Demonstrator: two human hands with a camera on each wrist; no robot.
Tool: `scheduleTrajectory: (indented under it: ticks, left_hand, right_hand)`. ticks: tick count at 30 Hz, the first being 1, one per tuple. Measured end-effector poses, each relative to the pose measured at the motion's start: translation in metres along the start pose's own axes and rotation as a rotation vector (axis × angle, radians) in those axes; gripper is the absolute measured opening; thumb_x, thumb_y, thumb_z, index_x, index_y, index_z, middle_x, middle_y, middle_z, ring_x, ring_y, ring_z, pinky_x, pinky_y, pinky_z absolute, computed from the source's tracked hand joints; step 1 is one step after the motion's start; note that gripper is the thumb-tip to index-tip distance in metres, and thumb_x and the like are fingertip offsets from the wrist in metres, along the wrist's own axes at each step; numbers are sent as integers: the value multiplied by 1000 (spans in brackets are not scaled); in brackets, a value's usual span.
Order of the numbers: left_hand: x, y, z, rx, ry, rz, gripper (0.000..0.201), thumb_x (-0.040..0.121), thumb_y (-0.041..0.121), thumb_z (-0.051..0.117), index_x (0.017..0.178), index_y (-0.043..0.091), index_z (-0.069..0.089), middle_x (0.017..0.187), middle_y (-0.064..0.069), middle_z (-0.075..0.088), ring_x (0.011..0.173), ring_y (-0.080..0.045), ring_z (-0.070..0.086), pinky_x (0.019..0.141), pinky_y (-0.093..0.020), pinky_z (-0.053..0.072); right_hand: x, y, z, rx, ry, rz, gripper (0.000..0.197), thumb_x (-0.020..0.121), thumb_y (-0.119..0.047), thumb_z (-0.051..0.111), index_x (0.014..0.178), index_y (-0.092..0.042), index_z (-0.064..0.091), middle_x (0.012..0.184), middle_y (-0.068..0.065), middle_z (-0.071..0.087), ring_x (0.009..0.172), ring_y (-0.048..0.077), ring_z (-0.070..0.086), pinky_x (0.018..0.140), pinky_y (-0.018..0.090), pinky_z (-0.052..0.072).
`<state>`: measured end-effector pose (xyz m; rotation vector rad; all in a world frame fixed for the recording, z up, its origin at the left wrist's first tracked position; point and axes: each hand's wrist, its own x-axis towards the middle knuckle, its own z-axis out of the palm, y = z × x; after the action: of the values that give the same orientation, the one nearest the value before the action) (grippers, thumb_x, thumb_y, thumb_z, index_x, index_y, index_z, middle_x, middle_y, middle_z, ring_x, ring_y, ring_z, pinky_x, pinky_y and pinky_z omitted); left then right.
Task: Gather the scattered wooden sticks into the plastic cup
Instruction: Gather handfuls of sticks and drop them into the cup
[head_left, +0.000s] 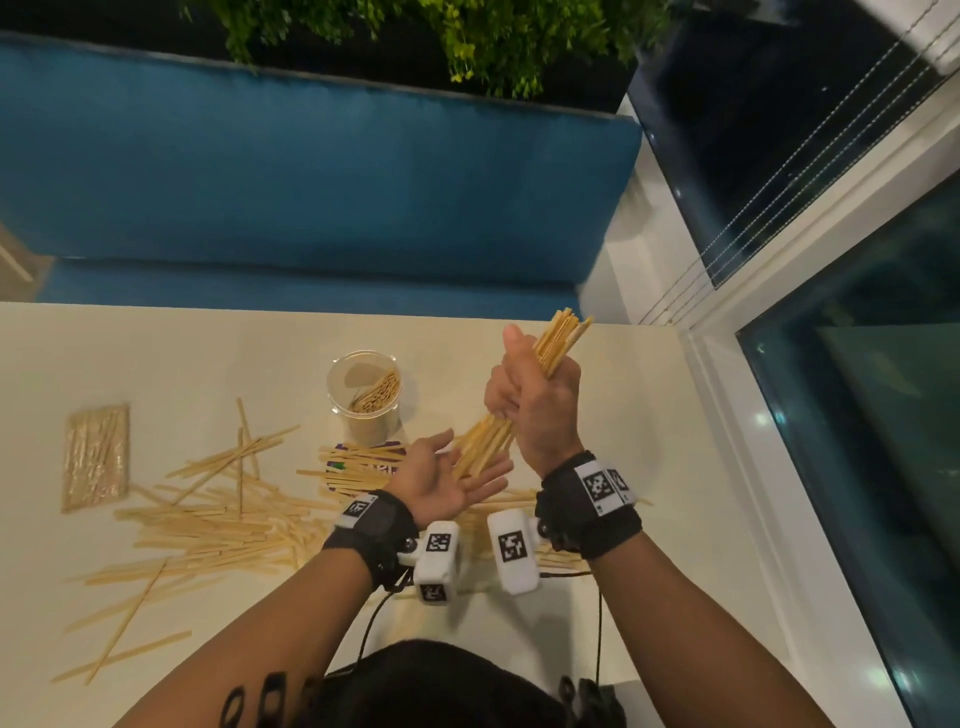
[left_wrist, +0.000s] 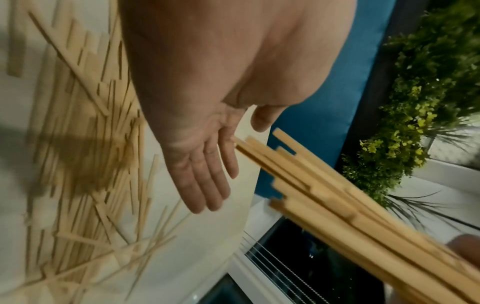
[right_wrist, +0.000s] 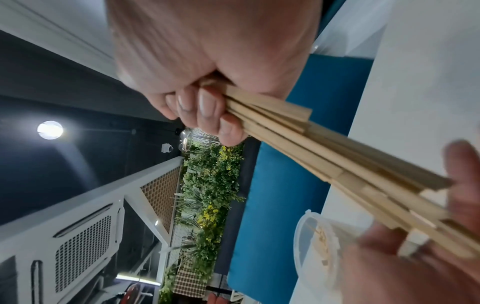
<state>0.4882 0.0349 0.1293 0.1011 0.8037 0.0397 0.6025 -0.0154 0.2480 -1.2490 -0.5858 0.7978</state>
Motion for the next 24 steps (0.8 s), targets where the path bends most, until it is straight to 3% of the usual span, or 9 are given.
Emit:
scheduleTrajectory:
  ticks: [3, 5, 8, 10, 13, 17, 20, 23, 24]
  left_hand:
    - [-6, 3, 9, -91, -153, -69, 48, 104, 27, 35, 130, -7, 57, 127, -28, 61, 125, -35, 56, 110, -39, 42]
    - [-11, 7, 14, -119, -190, -80, 44, 102, 20, 35, 134, -4, 53, 119, -26, 61, 114, -32, 58, 109, -32, 38]
    - [-13, 13, 17, -119, -180, -67, 44, 103, 17, 33, 138, -5, 51, 118, -26, 60, 112, -34, 61, 112, -40, 41]
    - [-17, 14, 19, -75, -131, -58, 42, 102, 16, 35, 124, -9, 60, 107, -26, 63, 102, -34, 64, 104, -43, 46]
    - [-19, 13, 18, -50, -104, -61, 40, 100, 16, 38, 127, -6, 56, 103, -23, 60, 98, -31, 60, 104, -38, 44]
    - [-18, 14, 17, -30, -155, -90, 47, 104, 23, 38, 146, 5, 48, 132, -18, 53, 128, -28, 49, 123, -38, 26]
    - [-21, 14, 24, 54, -161, -109, 39, 104, 30, 39, 127, 7, 61, 117, -17, 62, 116, -29, 58, 108, -46, 47]
    - [-24, 15, 23, 52, -230, -113, 43, 103, 40, 46, 129, 10, 61, 121, -13, 58, 116, -27, 55, 116, -39, 29]
    - [-26, 15, 24, 57, -240, -107, 45, 100, 42, 50, 131, 12, 60, 121, -11, 58, 115, -25, 56, 113, -37, 33]
  right_hand:
    - [-6, 7, 1, -34, 30, -51, 55, 107, -22, 53, 61, 3, 35, 50, 18, 27, 43, 28, 24, 45, 37, 26]
    - [-10, 13, 2, -90, 30, -79, 54, 106, -25, 55, 65, 6, 40, 52, 27, 32, 43, 31, 33, 48, 37, 36]
    - [-14, 19, 6, -117, 23, -94, 35, 102, -30, 58, 85, 0, 53, 55, 27, 44, 44, 42, 40, 51, 41, 44]
    - [-15, 21, 9, -78, 30, -81, 25, 98, -31, 61, 92, -8, 55, 57, 21, 46, 46, 37, 41, 52, 36, 44]
    - [-13, 26, 9, -87, 34, -56, 30, 93, -31, 70, 85, -6, 56, 59, 19, 49, 50, 33, 47, 54, 36, 47]
    - [-14, 32, 11, -71, 29, -19, 38, 87, -22, 78, 94, 7, 55, 59, 19, 54, 48, 28, 51, 54, 36, 50]
    - [-19, 34, 12, -71, 73, -27, 36, 85, -28, 78, 96, 1, 60, 57, 23, 54, 46, 28, 52, 52, 34, 49]
    - [-21, 36, 12, -158, 62, -80, 35, 87, -32, 76, 80, 1, 65, 57, 25, 61, 49, 33, 60, 61, 34, 56]
    - [-21, 36, 11, -196, 53, -89, 38, 88, -33, 75, 75, 2, 66, 58, 21, 64, 54, 32, 64, 67, 33, 58]
